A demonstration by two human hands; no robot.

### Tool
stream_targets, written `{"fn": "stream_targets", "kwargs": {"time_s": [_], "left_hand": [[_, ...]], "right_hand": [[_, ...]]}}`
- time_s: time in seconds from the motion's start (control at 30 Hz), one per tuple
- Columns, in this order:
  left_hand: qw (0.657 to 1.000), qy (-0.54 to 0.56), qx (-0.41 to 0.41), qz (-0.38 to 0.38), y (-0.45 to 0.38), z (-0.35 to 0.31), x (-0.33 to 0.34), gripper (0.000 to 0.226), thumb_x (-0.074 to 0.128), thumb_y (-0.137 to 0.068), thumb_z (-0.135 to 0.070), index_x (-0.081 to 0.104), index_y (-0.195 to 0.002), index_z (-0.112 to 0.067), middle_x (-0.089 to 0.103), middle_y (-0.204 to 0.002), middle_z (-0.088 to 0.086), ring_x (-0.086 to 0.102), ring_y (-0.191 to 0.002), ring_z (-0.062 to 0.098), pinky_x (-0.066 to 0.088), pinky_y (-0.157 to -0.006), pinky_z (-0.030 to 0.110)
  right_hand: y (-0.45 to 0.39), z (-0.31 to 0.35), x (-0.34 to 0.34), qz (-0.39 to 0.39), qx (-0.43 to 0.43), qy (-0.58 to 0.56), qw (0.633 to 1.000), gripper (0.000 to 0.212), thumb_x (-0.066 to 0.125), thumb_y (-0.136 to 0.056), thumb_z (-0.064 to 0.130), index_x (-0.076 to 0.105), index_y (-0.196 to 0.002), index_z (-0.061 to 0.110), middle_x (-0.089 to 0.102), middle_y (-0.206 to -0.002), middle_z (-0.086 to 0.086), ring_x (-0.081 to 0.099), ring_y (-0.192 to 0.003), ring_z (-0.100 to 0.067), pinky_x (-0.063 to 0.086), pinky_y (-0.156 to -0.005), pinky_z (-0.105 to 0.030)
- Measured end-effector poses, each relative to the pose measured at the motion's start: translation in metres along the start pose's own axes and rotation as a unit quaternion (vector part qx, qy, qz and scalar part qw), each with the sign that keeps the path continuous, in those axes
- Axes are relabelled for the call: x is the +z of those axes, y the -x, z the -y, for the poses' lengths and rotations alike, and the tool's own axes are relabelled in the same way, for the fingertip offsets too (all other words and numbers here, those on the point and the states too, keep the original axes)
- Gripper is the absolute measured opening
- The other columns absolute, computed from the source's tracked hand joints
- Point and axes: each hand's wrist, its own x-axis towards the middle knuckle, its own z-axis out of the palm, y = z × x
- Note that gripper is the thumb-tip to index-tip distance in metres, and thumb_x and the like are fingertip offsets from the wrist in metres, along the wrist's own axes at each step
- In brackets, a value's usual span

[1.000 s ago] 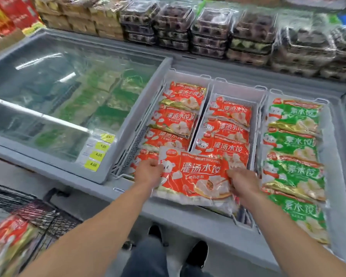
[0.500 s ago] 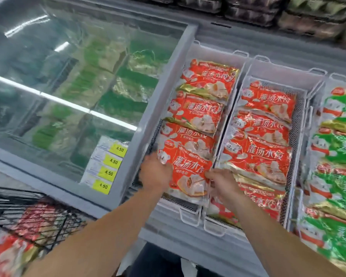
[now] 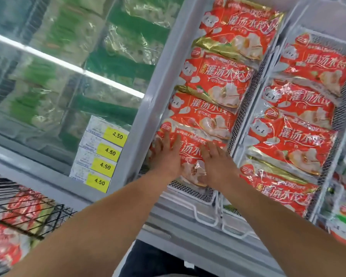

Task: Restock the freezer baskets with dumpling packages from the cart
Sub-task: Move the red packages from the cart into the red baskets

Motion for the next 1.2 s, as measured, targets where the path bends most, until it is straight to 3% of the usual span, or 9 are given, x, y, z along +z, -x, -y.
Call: {"fn": "stream_targets", "kwargs": {"time_s": [0.17, 0.43, 0.57, 0.63, 0.73, 0.8, 0.9, 1.07, 1.2], "left_hand": [[1.000, -0.012, -0.014, 0.025, 0.003, 0.001, 0.004, 0.098, 0.063, -0.090, -0.045, -0.009, -0.155, -0.032, -0.022, -0.163, 0.003, -0.011, -0.150, 0.040, 0.016, -0.115, 0.064], [1.000, -0.002, -0.006, 0.025, 0.003, 0.001, -0.005, 0.101, 0.069, -0.084, -0.048, 0.000, -0.156, -0.032, -0.010, -0.165, 0.001, 0.000, -0.150, 0.040, 0.018, -0.115, 0.064], [1.000, 0.016, 0.011, 0.006, 0.012, -0.008, -0.013, 0.089, 0.068, -0.080, -0.048, 0.021, -0.151, -0.025, 0.022, -0.159, 0.005, 0.027, -0.143, 0.034, 0.032, -0.112, 0.058], [0.999, 0.031, 0.038, -0.025, 0.025, -0.014, -0.016, 0.070, 0.065, -0.078, -0.047, 0.039, -0.138, -0.021, 0.049, -0.139, 0.008, 0.048, -0.126, 0.030, 0.045, -0.103, 0.052], [0.995, 0.040, 0.064, -0.059, 0.046, -0.022, -0.016, 0.064, 0.055, -0.071, -0.055, 0.052, -0.124, -0.019, 0.062, -0.114, 0.006, 0.059, -0.107, 0.029, 0.054, -0.090, 0.043], [0.991, 0.047, 0.087, -0.088, 0.065, -0.030, -0.013, 0.070, 0.049, -0.068, -0.059, 0.053, -0.125, -0.020, 0.064, -0.112, 0.006, 0.061, -0.106, 0.030, 0.054, -0.089, 0.042], [0.985, 0.045, 0.112, -0.126, 0.099, -0.041, -0.009, 0.064, 0.058, -0.079, -0.051, 0.052, -0.131, -0.013, 0.063, -0.122, 0.011, 0.058, -0.113, 0.033, 0.052, -0.094, 0.042], [0.965, 0.047, 0.141, -0.216, 0.187, -0.050, 0.013, 0.068, 0.059, -0.089, -0.045, 0.042, -0.144, -0.010, 0.052, -0.142, 0.016, 0.050, -0.129, 0.035, 0.046, -0.103, 0.041], [0.947, 0.052, 0.147, -0.280, 0.257, -0.046, 0.030, 0.071, 0.059, -0.090, -0.048, 0.039, -0.148, -0.013, 0.048, -0.148, 0.010, 0.048, -0.131, 0.031, 0.043, -0.105, 0.040]], "right_hand": [[0.001, -0.001, 0.021, -0.015, 0.004, 0.059, 0.998, 0.118, 0.072, -0.084, 0.044, -0.021, -0.153, 0.022, -0.022, -0.163, -0.006, -0.009, -0.152, -0.031, 0.001, -0.121, -0.045], [0.011, -0.005, 0.011, -0.031, 0.006, 0.053, 0.998, 0.106, 0.068, -0.086, 0.042, -0.010, -0.156, 0.027, -0.014, -0.165, -0.003, -0.006, -0.152, -0.030, 0.003, -0.123, -0.046], [0.032, -0.013, -0.002, -0.078, 0.002, 0.010, 0.997, 0.093, 0.067, -0.085, 0.039, 0.009, -0.157, 0.022, 0.007, -0.165, -0.005, 0.008, -0.151, -0.029, 0.013, -0.122, -0.043], [0.054, -0.017, -0.009, -0.106, 0.011, -0.006, 0.994, 0.087, 0.065, -0.087, 0.041, 0.016, -0.156, 0.019, 0.016, -0.163, -0.006, 0.016, -0.149, -0.029, 0.018, -0.122, -0.041], [0.086, -0.023, -0.014, -0.139, 0.033, -0.035, 0.989, 0.078, 0.060, -0.090, 0.046, 0.025, -0.155, 0.018, 0.026, -0.160, -0.008, 0.025, -0.146, -0.029, 0.024, -0.120, -0.040], [0.112, -0.027, -0.013, -0.165, 0.043, -0.057, 0.984, 0.072, 0.057, -0.091, 0.045, 0.031, -0.152, 0.017, 0.035, -0.155, -0.009, 0.032, -0.142, -0.029, 0.029, -0.117, -0.037], [0.148, -0.027, -0.008, -0.197, 0.046, -0.078, 0.976, 0.068, 0.054, -0.092, 0.044, 0.035, -0.150, 0.013, 0.039, -0.151, -0.011, 0.037, -0.137, -0.030, 0.033, -0.114, -0.036], [0.231, -0.014, 0.011, -0.262, 0.030, -0.086, 0.961, 0.067, 0.053, -0.094, 0.043, 0.034, -0.151, 0.012, 0.035, -0.156, -0.011, 0.032, -0.142, -0.030, 0.027, -0.118, -0.036], [0.292, 0.006, 0.023, -0.307, 0.002, -0.075, 0.949, 0.067, 0.055, -0.094, 0.041, 0.035, -0.151, 0.011, 0.036, -0.155, -0.011, 0.031, -0.142, -0.029, 0.025, -0.118, -0.035]]}}
